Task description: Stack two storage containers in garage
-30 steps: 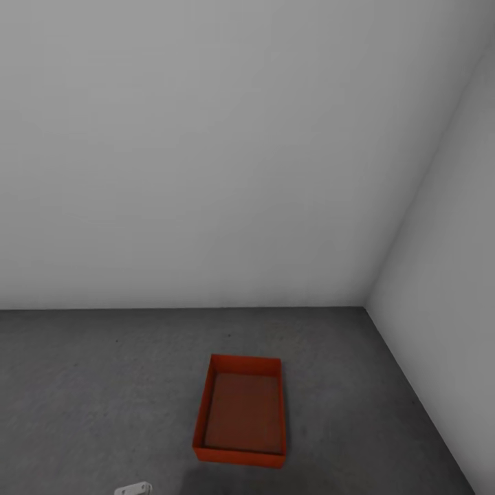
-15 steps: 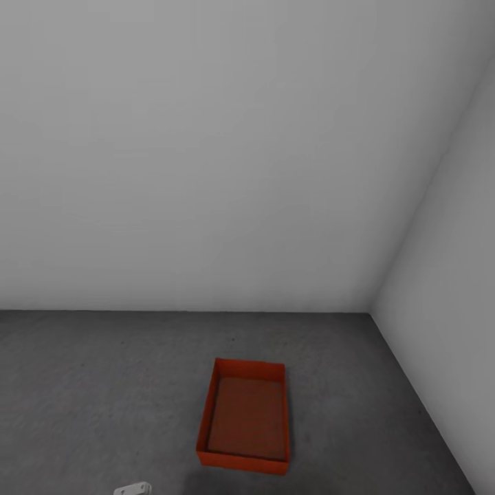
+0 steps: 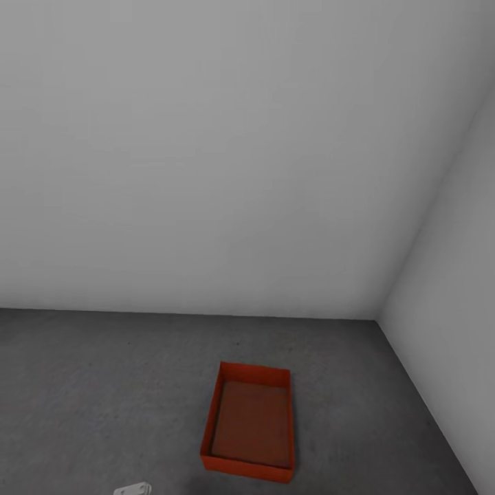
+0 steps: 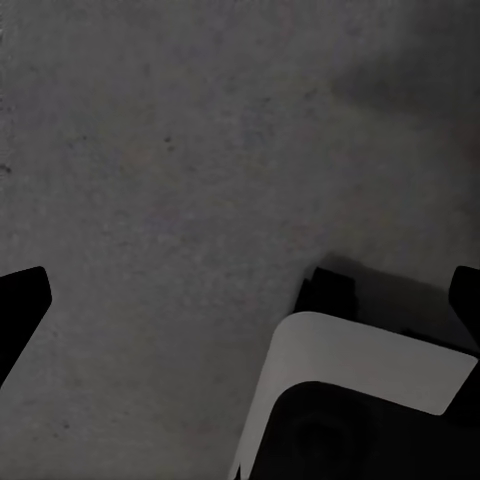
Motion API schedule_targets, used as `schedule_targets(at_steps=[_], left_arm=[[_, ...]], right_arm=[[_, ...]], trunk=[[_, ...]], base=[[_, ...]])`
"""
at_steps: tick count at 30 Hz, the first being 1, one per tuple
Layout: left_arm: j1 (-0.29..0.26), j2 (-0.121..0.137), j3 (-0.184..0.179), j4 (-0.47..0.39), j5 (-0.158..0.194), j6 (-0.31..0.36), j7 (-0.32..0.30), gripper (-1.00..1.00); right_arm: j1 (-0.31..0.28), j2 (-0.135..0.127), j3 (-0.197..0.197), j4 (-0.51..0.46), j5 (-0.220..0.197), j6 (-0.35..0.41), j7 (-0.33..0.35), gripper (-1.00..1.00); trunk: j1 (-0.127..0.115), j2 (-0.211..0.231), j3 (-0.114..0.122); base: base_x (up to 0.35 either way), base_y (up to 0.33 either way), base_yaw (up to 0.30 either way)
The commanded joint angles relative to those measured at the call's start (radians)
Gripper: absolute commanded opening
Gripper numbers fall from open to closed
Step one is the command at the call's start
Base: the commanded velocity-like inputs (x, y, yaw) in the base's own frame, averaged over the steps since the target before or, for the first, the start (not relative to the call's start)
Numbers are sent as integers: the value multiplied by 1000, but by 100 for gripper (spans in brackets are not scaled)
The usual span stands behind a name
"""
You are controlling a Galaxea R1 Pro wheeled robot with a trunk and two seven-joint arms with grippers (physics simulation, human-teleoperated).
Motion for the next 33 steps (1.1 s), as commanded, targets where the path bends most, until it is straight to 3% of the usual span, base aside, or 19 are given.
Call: schedule_targets(at_steps=[1,18,25,33], left_arm=[[0,0,-2,0,5,3,2,100],[18,7,-5,0,-3,4,-48,100],[18,12,-5,0,-2,3,-49,100],[18,24,-5,0,-2,3,-49,100]], right_arm=[[-1,1,8,3,-9,-5,-1,100],[6,4,8,3,-11,-5,0,100],[7,3,8,3,-88,-2,2,100],[7,4,9,3,-101,-3,4,100]], trunk=[[0,-1,1],[0,-1,14],[0,-1,21],[0,-1,31]], base=[[0,0,87],[0,0,34],[0,0,-153],[0,0,-180]])
